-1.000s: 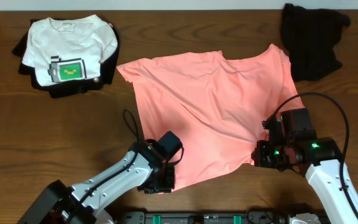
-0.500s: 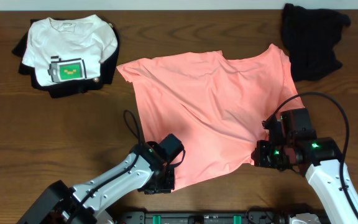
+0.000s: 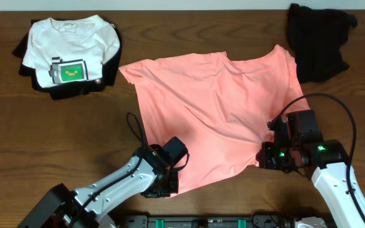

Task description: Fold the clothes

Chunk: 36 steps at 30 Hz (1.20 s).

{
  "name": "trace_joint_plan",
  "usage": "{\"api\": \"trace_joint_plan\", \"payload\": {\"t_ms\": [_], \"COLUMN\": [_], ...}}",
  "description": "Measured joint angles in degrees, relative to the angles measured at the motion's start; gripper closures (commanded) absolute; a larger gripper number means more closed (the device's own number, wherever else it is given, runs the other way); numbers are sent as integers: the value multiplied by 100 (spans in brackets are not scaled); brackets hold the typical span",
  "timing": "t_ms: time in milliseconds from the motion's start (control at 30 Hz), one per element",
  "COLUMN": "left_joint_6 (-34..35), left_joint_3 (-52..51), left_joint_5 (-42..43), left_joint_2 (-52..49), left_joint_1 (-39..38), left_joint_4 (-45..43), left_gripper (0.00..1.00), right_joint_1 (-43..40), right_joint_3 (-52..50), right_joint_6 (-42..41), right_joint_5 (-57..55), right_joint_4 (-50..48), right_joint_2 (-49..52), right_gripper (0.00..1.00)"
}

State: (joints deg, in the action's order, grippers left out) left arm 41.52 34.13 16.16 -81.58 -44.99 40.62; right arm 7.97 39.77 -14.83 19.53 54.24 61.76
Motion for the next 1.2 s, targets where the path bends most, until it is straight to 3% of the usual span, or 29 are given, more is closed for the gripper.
{"api": "trace_joint_plan", "payload": {"t_ms": [267,833,1200], "left_joint_6": [-498,-1447,-1823], "left_joint_3": [452,1132,1906], "left_joint_5": [-35,-125,-131], "left_joint_2": [216,1980,2409], "left_joint_1": [632,2612,3145], "left_joint_4": [531,1071,1530], "left_gripper": [94,94,94], "right_joint_1": [0,0,0], "right_joint_3": [227,706,1303], "right_joint_6": [0,24,83], "right_joint_5": [-98,-492,-785], "right_joint_4": [35,964,1504], "right_joint_2": [0,0,0], "right_gripper": [99,99,99]}}
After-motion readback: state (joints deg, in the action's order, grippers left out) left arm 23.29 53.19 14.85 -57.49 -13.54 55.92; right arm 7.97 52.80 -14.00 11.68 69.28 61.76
